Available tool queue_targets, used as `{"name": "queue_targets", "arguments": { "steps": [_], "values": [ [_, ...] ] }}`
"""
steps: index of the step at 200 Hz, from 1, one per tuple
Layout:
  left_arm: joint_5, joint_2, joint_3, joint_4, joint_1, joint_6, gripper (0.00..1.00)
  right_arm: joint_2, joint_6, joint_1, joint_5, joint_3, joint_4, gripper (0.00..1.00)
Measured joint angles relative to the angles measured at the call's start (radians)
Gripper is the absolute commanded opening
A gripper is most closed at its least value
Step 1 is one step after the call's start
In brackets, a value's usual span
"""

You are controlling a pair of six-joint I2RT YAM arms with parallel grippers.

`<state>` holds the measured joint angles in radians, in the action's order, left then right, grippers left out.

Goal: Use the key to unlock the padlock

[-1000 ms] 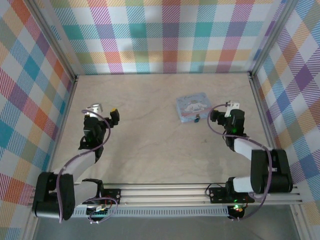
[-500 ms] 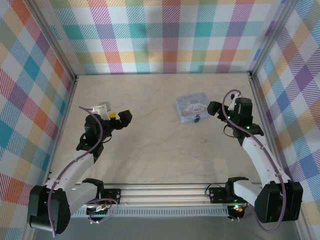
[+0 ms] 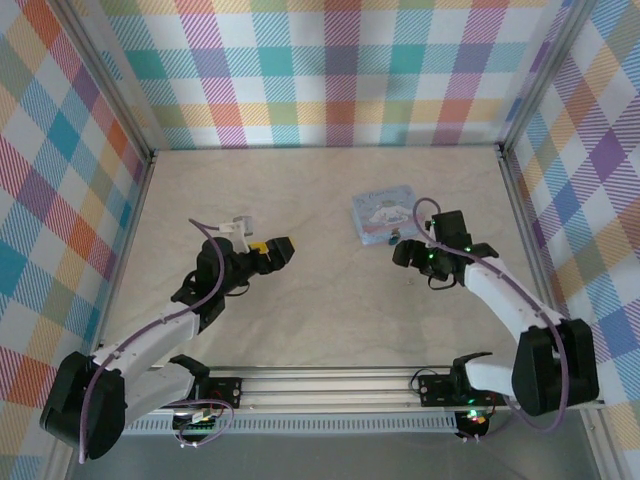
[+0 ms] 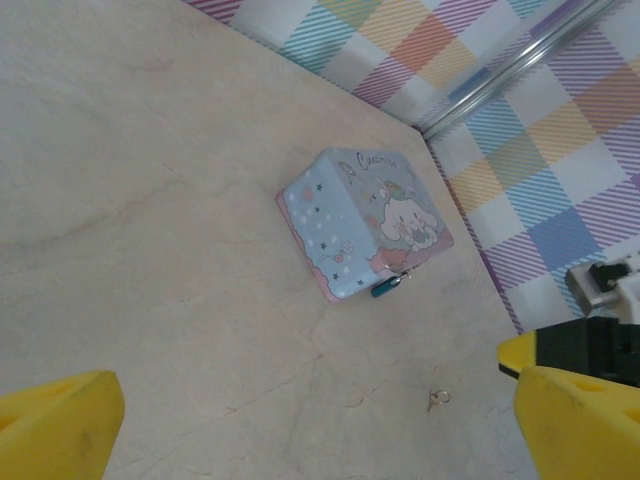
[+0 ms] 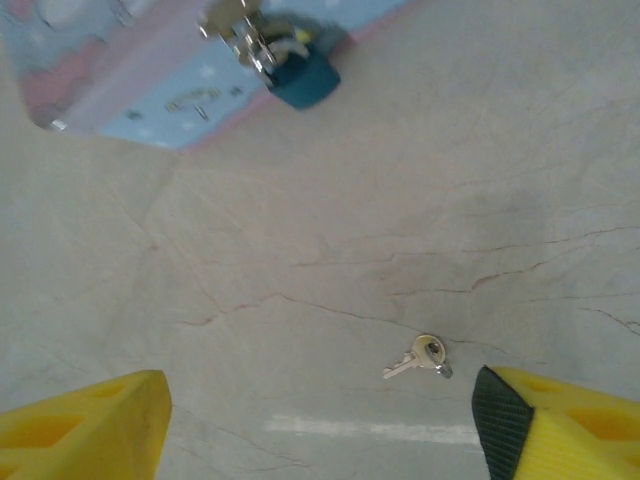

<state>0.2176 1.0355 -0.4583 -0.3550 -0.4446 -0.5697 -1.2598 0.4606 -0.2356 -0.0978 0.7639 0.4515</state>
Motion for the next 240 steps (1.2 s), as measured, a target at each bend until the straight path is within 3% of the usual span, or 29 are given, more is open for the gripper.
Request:
{"name": "queue_targets", "arguments": {
  "steps": [34,136,240],
  "values": [
    [-0.01,0.005,0.0,-0.015,-0.009,-0.015,1.0,-0.134,-0.045,-0.002,0.014,0.003,-0.005,0.54],
    [-0.02,0.026,0.0,-0.014,-0.012,-0.018,1.0,-0.277,-0.05,-0.002,0.056,0.027,0.018,0.38],
    [-0.029,0.026,0.0,-0.012,-0.016,-0.022,1.0,-0.289,-0.026,-0.002,0.057,0.028,0.04,0.1]
  ]
}}
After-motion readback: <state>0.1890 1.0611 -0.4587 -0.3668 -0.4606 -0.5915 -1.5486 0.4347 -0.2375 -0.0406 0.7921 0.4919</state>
